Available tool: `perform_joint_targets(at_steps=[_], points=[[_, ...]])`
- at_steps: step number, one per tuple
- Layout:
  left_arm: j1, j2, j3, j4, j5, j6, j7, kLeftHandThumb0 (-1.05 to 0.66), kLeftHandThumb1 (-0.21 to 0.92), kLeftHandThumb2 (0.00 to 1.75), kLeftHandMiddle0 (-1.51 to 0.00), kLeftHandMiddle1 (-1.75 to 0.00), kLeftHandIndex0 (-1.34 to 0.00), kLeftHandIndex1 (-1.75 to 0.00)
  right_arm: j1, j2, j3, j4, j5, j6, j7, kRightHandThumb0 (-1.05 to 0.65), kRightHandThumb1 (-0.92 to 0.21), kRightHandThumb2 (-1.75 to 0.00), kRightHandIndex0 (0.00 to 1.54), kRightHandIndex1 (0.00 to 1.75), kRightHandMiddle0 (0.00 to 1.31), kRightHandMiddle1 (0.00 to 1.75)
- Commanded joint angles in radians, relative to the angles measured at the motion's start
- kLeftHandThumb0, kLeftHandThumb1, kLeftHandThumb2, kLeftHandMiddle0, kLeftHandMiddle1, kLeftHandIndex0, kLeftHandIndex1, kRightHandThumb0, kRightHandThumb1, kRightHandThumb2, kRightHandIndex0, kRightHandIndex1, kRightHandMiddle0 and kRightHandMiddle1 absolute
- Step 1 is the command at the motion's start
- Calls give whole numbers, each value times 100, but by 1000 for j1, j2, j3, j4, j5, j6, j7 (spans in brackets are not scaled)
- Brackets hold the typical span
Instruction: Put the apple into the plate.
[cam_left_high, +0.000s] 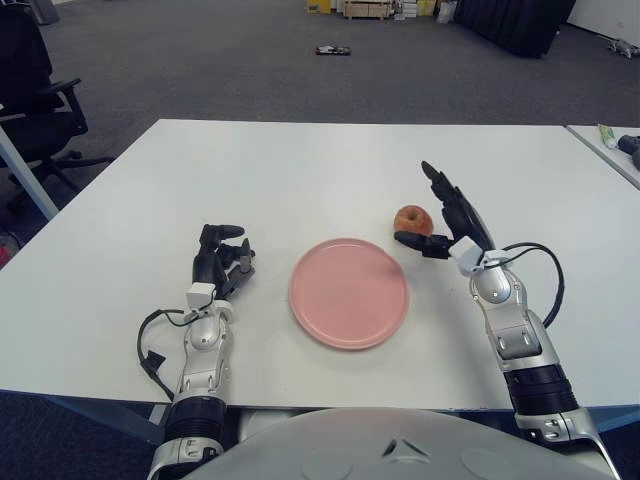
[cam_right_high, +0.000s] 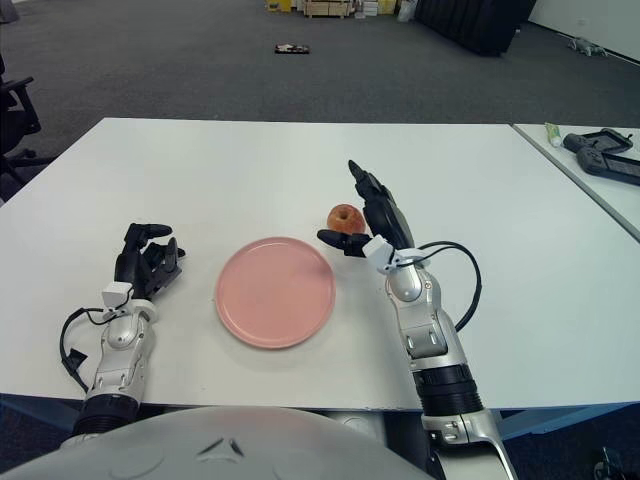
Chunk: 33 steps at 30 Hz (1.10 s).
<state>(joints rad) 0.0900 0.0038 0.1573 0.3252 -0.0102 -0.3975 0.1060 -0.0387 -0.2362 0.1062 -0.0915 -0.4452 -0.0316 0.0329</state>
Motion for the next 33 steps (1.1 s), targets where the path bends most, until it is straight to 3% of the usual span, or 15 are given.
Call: perform_joint_targets(at_steps=[1, 9, 16, 26, 33], points=[[4, 0, -1, 16, -2, 8, -1, -37, 75, 77, -57, -154, -30, -175, -27, -21, 10, 32, -11, 4, 8, -104, -76, -28, 0, 0, 0, 0], [2, -1, -2, 14, -5, 14, -3, -37, 74, 79, -57, -155, -30, -175, -71, -16, 21, 120, -19, -7, -27, -104, -76, -27, 0, 0, 0, 0], [2, 0, -5, 13, 5, 16, 3, -38, 71, 82, -58, -154, -32, -175, -231, 5, 18, 514, 4, -86, -131, -104, -77, -27, 0, 0, 0, 0], [-1, 0, -4, 16, -4, 12, -4, -38, 72, 81, -57, -155, -32, -175, -340, -4, 11, 827, 38, -148, -183, -97, -75, -26, 0, 0, 0, 0], [2, -1, -4, 12, 3, 9, 4, -37, 72, 81, -56, -156, -31, -175, -419, 9, 17, 1014, 47, -134, -216, -92, -72, -26, 0, 0, 0, 0]])
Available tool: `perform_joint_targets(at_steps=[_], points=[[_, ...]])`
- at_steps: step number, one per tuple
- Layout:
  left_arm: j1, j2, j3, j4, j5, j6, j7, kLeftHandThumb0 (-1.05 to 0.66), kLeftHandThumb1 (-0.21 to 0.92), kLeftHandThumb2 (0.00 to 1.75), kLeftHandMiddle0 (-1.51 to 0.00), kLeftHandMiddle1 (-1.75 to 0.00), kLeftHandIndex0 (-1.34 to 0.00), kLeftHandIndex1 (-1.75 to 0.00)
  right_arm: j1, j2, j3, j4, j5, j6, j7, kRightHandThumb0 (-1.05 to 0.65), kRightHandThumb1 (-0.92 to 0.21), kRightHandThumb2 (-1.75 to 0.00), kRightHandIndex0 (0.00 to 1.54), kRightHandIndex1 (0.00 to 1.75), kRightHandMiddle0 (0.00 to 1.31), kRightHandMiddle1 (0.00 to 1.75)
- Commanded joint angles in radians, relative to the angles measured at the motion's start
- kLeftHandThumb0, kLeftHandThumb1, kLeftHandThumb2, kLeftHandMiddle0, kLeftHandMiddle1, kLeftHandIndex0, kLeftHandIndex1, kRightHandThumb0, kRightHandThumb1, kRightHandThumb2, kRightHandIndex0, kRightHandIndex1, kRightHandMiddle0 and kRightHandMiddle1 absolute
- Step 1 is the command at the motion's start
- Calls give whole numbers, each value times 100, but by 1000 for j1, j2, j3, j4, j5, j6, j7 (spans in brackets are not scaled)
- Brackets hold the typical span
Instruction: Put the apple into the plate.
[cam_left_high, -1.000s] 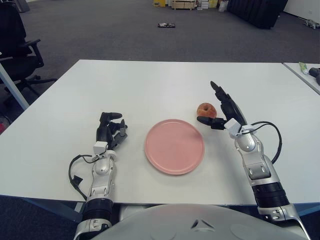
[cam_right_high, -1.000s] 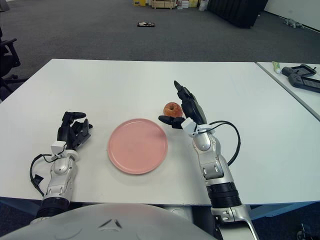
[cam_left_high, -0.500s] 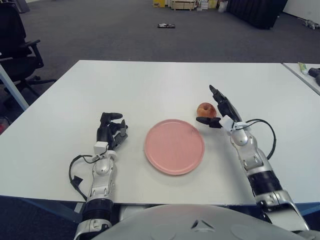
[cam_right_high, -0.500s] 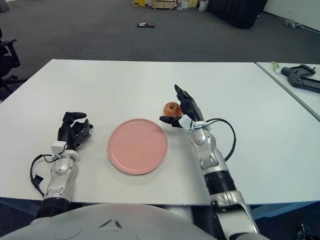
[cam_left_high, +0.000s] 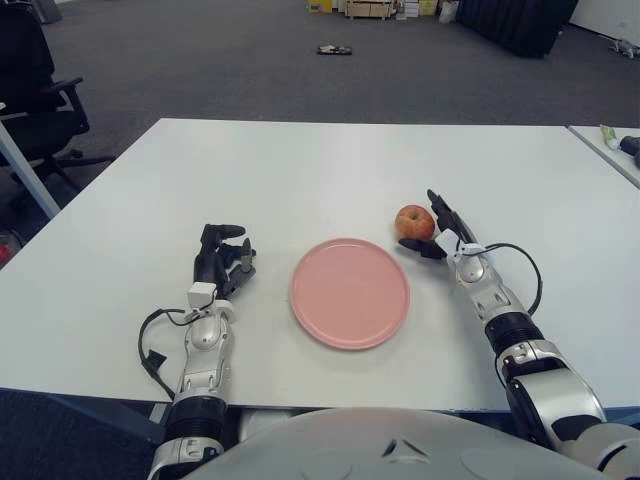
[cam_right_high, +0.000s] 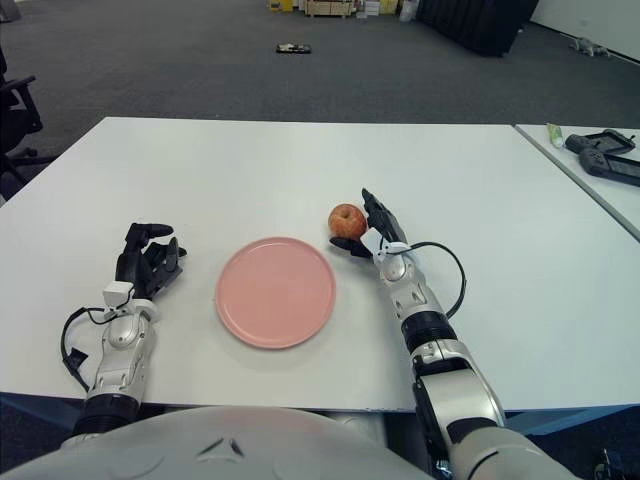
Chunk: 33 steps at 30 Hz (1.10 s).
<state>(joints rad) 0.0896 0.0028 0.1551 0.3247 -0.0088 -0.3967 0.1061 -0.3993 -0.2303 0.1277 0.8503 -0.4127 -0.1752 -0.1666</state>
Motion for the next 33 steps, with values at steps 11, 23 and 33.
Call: perform_joint_targets(at_steps=[11, 23, 33], points=[[1, -2, 1, 11, -1, 14, 5, -37, 74, 79, -54, -159, -30, -175, -147, 31, 1, 279, 20, 44, -89, -85, -66, -44, 0, 0, 0, 0], [5, -2, 1, -1, 0, 21, 5, -37, 73, 80, -55, -159, -31, -175, -159, 31, 16, 373, 13, 22, -162, -64, -49, -88, 14, 118, 0, 108], [0, -3, 4, 2, 2, 29, 11, -37, 73, 80, -55, -159, -31, -175, -162, 19, 39, 388, 2, -6, -205, -45, -46, -109, 78, 173, 42, 173]])
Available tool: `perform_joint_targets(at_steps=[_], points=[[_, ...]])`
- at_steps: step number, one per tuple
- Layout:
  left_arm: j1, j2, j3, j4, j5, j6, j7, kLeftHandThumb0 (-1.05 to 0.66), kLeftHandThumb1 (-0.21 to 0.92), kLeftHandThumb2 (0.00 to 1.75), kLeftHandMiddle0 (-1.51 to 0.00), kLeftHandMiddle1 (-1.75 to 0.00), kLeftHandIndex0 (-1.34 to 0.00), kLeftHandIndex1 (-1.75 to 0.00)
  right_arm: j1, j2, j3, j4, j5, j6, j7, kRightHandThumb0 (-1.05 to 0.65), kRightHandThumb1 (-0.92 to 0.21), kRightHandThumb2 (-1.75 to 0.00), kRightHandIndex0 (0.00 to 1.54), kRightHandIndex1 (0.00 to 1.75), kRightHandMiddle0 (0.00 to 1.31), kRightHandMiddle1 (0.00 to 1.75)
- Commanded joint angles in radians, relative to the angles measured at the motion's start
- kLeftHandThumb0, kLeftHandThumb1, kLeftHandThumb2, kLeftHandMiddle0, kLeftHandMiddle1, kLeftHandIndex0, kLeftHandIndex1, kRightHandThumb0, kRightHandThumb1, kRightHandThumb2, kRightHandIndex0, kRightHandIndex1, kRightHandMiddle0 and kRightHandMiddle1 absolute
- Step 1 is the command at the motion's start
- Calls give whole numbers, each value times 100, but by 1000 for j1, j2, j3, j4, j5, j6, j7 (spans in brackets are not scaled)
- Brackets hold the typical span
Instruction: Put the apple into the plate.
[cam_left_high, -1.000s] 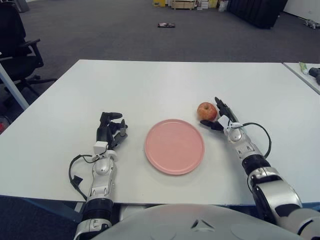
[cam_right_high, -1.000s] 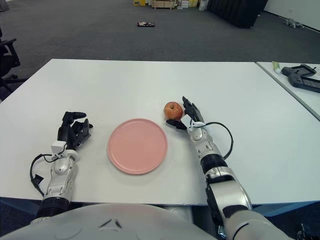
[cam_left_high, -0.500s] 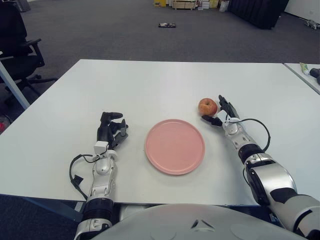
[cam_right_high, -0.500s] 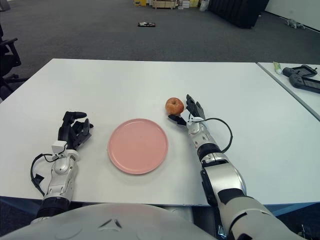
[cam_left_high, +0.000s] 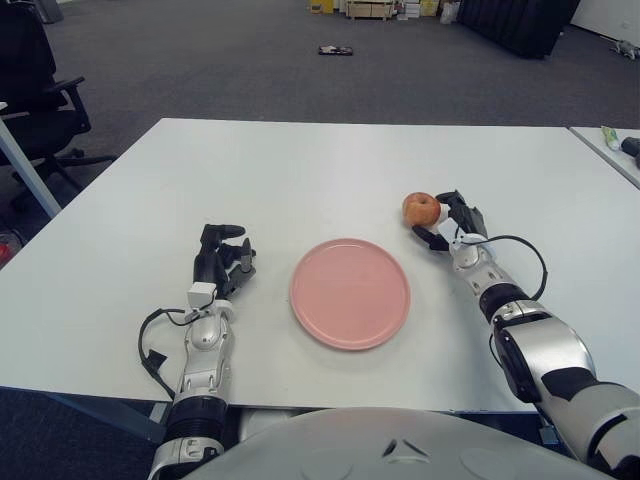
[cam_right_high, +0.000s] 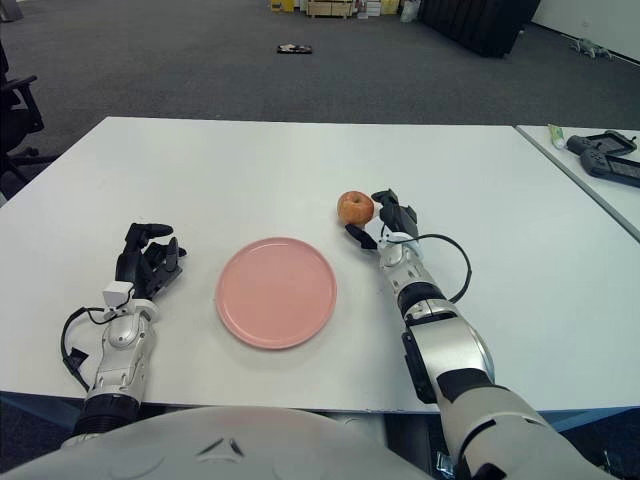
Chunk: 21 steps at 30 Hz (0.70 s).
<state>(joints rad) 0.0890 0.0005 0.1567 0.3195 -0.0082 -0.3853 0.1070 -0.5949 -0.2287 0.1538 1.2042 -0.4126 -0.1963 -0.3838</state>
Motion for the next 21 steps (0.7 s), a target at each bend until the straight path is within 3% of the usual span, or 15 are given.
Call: perform_joint_targets(at_steps=[1, 8, 21], points=[[0, -1, 2, 8, 1, 17, 10, -37, 73, 80, -55, -159, -31, -175, 35, 15, 17, 31, -2, 7, 2, -45, -46, -111, 82, 174, 45, 173], [-2, 0, 2, 14, -1, 5, 5, -37, 73, 80, -55, -158, -31, -175, 41, 11, 30, 30, -5, -35, -51, -45, -41, -119, 102, 175, 53, 175], [-2, 0, 1, 16, -1, 0, 3, -38, 71, 83, -56, -157, -32, -175, 37, 17, 16, 37, 16, -38, -115, -47, -34, -128, 114, 175, 59, 175]])
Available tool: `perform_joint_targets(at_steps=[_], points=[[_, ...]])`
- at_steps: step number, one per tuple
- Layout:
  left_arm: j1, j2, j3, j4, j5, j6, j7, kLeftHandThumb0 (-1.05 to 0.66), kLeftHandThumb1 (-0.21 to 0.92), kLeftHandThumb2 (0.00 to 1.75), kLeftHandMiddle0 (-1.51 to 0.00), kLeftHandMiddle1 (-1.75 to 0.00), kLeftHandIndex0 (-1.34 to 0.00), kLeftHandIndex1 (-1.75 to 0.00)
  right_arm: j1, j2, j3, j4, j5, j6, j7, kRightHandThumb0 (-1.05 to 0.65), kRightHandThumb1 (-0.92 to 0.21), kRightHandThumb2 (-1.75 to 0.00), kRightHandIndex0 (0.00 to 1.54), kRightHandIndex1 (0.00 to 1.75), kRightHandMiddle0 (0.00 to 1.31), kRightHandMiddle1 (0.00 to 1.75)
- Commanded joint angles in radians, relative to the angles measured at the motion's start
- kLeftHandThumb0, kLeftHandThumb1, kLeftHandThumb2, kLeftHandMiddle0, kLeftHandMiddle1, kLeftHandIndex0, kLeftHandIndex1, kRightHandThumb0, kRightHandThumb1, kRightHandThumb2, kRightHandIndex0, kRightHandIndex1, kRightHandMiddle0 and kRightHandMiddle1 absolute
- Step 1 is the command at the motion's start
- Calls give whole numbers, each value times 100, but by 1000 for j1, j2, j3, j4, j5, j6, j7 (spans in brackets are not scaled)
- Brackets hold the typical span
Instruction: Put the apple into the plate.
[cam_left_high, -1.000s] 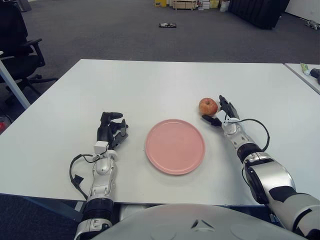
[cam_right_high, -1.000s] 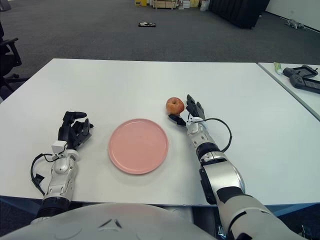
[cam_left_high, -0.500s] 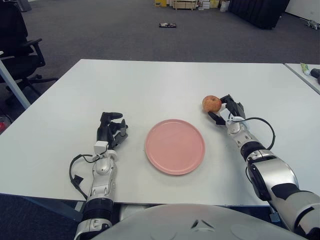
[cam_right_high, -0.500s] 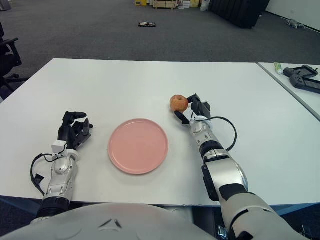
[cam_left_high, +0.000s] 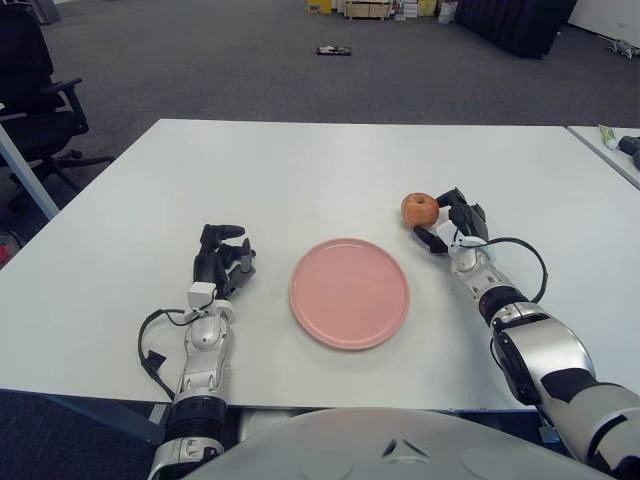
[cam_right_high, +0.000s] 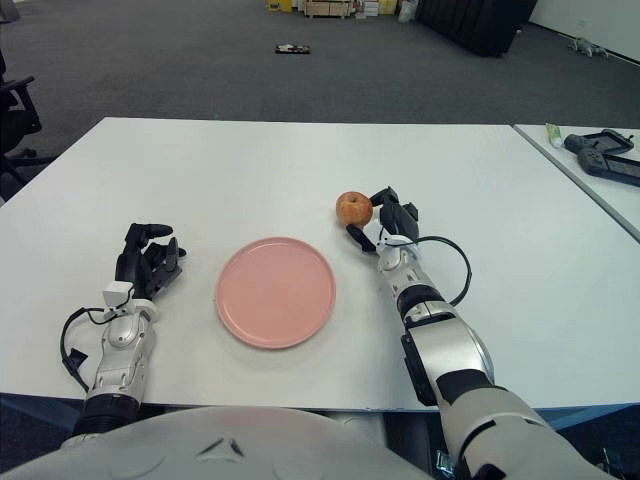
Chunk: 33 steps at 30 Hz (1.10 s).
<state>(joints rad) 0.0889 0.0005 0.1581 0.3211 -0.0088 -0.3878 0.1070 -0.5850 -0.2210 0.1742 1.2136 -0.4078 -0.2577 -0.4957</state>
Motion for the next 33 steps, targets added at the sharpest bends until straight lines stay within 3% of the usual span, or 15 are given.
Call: perform_joint_targets(at_steps=[1, 11, 22, 33], points=[[-1, 0, -1, 14, -1, 2, 3, -38, 71, 83, -56, -158, -32, -175, 27, 10, -5, 28, 11, 25, -9, -47, -34, -128, 115, 175, 59, 175], [-1, 0, -2, 13, 1, 3, 3, -38, 70, 84, -56, -160, -33, -175, 26, 34, -12, -5, 16, 41, -79, -47, -33, -130, 123, 175, 60, 175], [-6, -1, 1, 32, -4, -18, 2, -37, 72, 81, -55, -160, -31, -175, 33, 41, -38, -21, 45, 29, -90, -47, -31, -132, 127, 175, 61, 175], [-6, 3, 0, 32, -2, -12, 1, -37, 72, 81, -56, -162, -31, -175, 72, 50, -50, -131, 56, -37, -112, -47, -31, -133, 128, 175, 61, 175]])
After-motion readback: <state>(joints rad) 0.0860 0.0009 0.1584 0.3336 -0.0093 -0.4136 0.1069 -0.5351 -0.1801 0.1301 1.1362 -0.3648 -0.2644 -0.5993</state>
